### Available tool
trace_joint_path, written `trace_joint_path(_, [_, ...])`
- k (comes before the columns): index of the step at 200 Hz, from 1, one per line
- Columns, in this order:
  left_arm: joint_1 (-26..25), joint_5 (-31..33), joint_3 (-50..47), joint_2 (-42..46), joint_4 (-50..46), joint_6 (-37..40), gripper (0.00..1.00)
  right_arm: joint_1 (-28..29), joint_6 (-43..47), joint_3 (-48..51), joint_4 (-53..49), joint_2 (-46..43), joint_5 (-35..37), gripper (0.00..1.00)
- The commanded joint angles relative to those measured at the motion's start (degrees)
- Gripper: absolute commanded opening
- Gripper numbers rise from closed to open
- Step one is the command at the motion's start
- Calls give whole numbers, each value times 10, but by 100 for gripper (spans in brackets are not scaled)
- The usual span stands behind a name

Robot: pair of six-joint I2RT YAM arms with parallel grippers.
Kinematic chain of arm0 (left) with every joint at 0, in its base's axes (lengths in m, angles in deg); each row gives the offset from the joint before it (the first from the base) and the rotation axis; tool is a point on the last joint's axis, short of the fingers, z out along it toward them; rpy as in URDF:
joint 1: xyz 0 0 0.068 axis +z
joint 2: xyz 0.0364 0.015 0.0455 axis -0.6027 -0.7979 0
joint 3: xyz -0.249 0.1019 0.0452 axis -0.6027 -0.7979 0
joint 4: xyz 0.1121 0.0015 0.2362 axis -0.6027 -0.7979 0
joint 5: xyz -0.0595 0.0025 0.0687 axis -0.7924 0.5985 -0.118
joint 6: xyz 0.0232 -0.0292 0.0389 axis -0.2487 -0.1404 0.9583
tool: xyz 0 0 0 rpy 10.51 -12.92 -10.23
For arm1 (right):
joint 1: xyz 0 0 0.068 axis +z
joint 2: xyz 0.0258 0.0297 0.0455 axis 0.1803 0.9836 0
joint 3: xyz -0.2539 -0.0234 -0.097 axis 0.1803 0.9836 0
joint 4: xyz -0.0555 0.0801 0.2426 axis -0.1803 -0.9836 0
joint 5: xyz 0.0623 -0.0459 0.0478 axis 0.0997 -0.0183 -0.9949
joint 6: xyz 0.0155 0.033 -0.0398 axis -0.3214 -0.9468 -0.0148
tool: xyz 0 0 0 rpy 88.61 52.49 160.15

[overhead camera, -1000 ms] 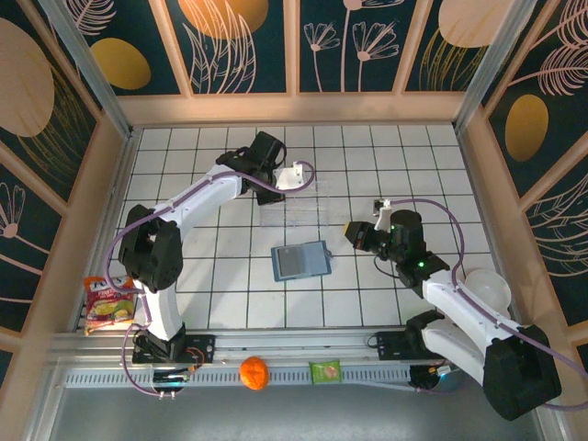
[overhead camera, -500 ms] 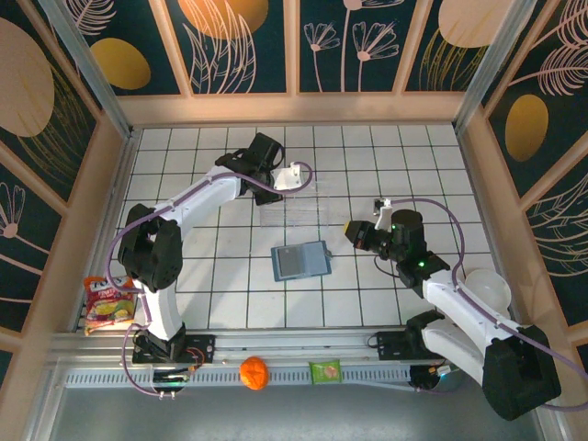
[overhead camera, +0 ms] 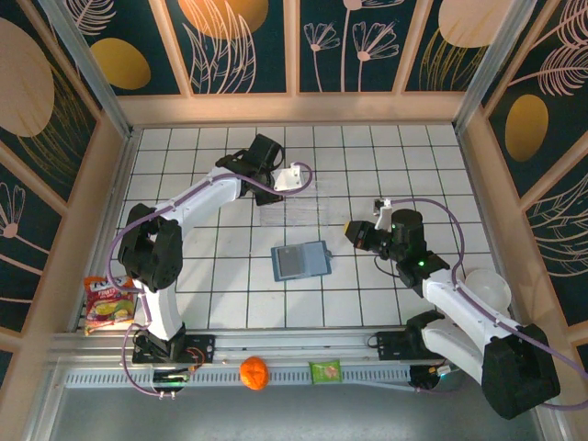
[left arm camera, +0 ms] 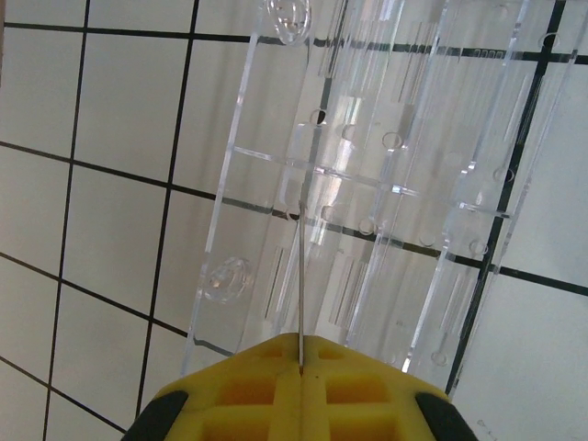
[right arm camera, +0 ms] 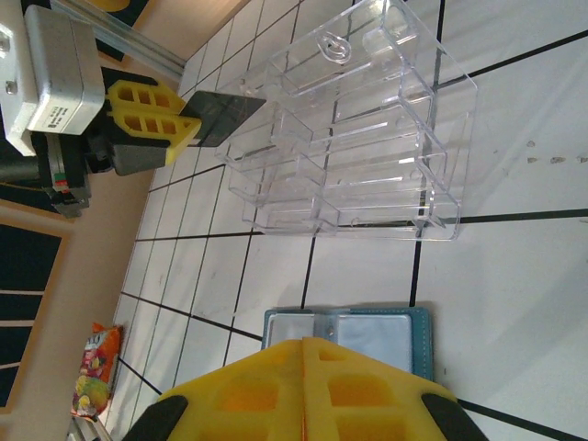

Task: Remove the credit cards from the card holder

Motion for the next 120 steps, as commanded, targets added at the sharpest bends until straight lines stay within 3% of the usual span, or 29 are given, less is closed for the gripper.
trace_joint_path(1, [3, 10, -10, -13, 10, -1, 0, -6, 0, -16, 11, 1, -7, 8])
trace_joint_path(66, [3, 21, -25, -7, 30, -6, 0, -8, -5, -13, 18, 2, -10, 8])
trace_joint_path(120, [3, 39, -34, 4, 61, -15, 11, -8, -7, -11, 22, 2, -13, 9])
